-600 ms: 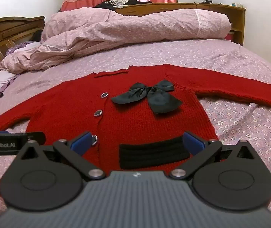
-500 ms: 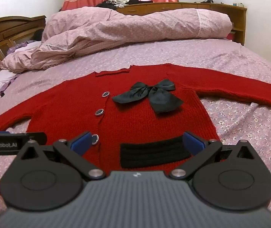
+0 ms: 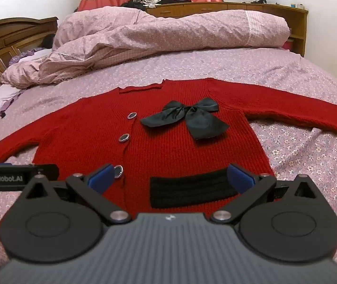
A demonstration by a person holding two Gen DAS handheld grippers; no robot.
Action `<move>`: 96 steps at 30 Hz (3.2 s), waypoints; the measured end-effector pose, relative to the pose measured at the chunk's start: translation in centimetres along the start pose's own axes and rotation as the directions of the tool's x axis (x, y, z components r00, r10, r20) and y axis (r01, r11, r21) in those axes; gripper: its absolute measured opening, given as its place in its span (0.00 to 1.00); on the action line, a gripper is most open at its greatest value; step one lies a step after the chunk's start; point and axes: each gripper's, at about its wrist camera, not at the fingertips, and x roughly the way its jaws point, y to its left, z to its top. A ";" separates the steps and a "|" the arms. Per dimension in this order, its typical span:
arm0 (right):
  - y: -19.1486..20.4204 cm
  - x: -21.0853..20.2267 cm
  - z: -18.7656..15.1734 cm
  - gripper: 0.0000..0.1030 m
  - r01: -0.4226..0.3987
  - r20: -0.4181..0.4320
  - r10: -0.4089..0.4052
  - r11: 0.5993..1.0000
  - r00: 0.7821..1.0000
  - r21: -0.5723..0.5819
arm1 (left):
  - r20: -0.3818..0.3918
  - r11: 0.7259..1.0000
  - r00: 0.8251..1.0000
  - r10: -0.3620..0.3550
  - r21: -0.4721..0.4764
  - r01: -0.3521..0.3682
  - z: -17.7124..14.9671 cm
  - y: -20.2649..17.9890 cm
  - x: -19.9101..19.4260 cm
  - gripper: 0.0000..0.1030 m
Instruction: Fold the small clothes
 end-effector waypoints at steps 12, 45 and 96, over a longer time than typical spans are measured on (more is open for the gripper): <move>0.0 0.0 0.0 1.00 0.001 0.000 -0.001 1.000 1.000 0.000 | 0.001 1.000 1.000 -0.001 -0.001 0.001 0.0 0.2 0.0 1.00; 0.1 -0.1 0.0 1.00 0.002 0.000 -0.002 1.000 1.000 -0.002 | 0.005 1.000 1.000 0.006 0.002 -0.006 0.1 0.3 -0.3 1.00; -14.0 3.5 2.9 1.00 0.182 0.011 -0.195 0.934 0.981 0.306 | -0.097 0.999 0.995 0.035 -0.020 -0.037 7.0 -0.8 8.5 1.00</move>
